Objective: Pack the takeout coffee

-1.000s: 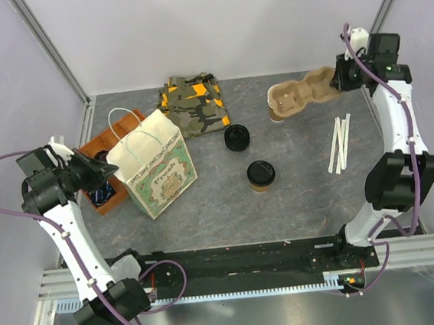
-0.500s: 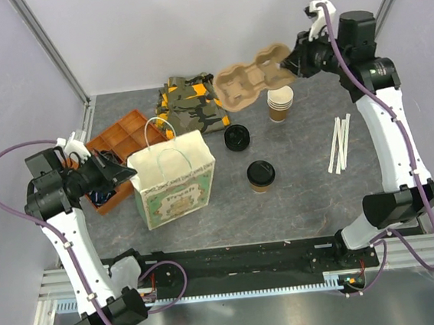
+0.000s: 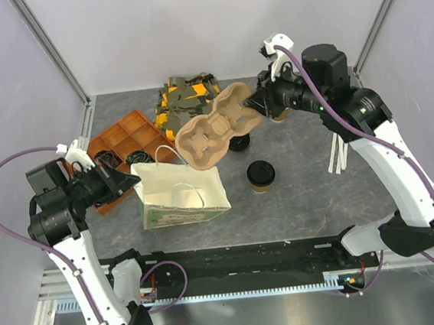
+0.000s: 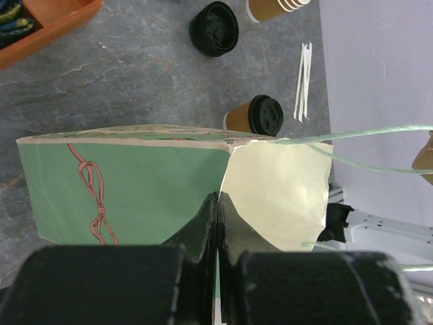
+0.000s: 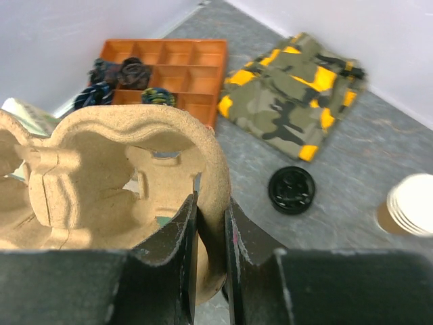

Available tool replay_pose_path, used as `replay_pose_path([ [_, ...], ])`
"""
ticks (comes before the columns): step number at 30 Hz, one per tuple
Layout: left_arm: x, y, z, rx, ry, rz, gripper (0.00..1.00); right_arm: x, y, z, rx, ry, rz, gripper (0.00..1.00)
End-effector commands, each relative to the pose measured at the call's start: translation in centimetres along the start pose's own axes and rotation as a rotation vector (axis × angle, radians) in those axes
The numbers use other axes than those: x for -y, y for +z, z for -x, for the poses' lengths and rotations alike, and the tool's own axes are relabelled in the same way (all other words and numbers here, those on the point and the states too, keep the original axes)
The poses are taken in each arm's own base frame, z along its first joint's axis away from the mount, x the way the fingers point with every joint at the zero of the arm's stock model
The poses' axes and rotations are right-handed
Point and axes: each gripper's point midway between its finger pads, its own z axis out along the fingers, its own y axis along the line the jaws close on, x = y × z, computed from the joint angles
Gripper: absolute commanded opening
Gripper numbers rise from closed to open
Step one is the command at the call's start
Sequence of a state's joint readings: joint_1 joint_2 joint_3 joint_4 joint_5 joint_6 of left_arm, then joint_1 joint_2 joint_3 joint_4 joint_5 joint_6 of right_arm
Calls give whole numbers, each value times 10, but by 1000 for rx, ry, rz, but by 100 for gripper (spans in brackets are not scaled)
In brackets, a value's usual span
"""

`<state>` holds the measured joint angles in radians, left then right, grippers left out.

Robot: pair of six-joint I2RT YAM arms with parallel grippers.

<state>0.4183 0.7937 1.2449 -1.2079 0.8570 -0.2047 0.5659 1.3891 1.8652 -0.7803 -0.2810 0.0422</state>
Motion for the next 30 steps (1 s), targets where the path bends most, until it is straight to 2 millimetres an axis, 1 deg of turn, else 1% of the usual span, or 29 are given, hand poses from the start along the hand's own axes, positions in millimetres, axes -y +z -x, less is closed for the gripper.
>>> replay_pose_path([
  [1, 2, -12, 7, 77, -24, 80, 2, 17, -22, 13, 61, 19, -135, 0],
  [3, 2, -13, 5, 84, -31, 84, 2, 11, -23, 16, 64, 21, -107, 0],
  [5, -4, -10, -2, 64, -44, 92, 2, 3, -25, 13, 59, 12, -74, 0],
  [6, -10, -8, -4, 57, -52, 116, 2, 1, -20, 1, 28, 13, -61, 0],
  [7, -16, -7, -7, 47, -61, 135, 2, -3, -22, -3, 23, 13, -48, 0],
  [8, -19, -6, -9, 39, -57, 140, 6, -5, -19, -13, -7, 9, -36, 0],
  [9, -20, -6, -10, 33, -59, 143, 8, -12, -17, -19, -20, 0, -19, 0],
  [10, -22, -4, -12, 24, -64, 143, 13, -15, -19, -22, -24, -4, -15, 0],
  [11, -23, -3, -14, 21, -66, 144, 14, -15, -14, -33, -44, -7, -20, 0],
  [12, -24, -2, -16, 12, -74, 139, 15, -21, -11, -38, -56, -13, -8, 0],
  [14, -28, 3, -24, -21, -90, 124, 17, -21, -4, -49, -80, -17, -20, 0],
  [16, -30, 7, -28, -47, -89, 106, 18, -21, 2, -52, -90, -19, -24, 0],
  [17, -29, 8, -28, -53, -83, 96, 18, -20, 4, -50, -84, -17, -28, 0],
  [19, -28, 7, -27, -52, -44, 80, 24, -20, 7, -49, -82, -9, -32, 0],
  [20, -25, 6, -26, -48, -25, 71, 27, -20, 7, -43, -66, -6, -34, 0],
  [21, -20, 4, -25, -42, -3, 56, 36, -20, 6, -39, -59, -7, -33, 0],
  [23, -7, -4, -17, -8, 84, 21, 45, -22, 4, -26, -28, -6, -31, 0],
  [24, -2, -7, -13, 9, 113, 19, 55, -22, 3, -22, -19, -9, -30, 0],
  [25, 6, -14, -5, 41, 185, 13, 61, -23, 1, -11, 3, -13, -30, 0],
  [26, 10, -18, 0, 57, 228, 13, 64, -23, -1, -7, 13, -16, -31, 0],
  [27, 10, -21, 6, 74, 267, 38, 74, -23, -3, -1, 25, -22, -35, 0],
  [28, 13, -27, 17, 94, 345, 52, 78, -23, -7, 11, 54, -26, -43, 0],
  [29, 16, -29, 23, 99, 390, 54, 81, -22, -10, 16, 67, -34, -49, 0],
  [30, 27, -37, 34, 126, 461, 47, 86, -21, -11, 20, 75, -36, -56, 0],
])
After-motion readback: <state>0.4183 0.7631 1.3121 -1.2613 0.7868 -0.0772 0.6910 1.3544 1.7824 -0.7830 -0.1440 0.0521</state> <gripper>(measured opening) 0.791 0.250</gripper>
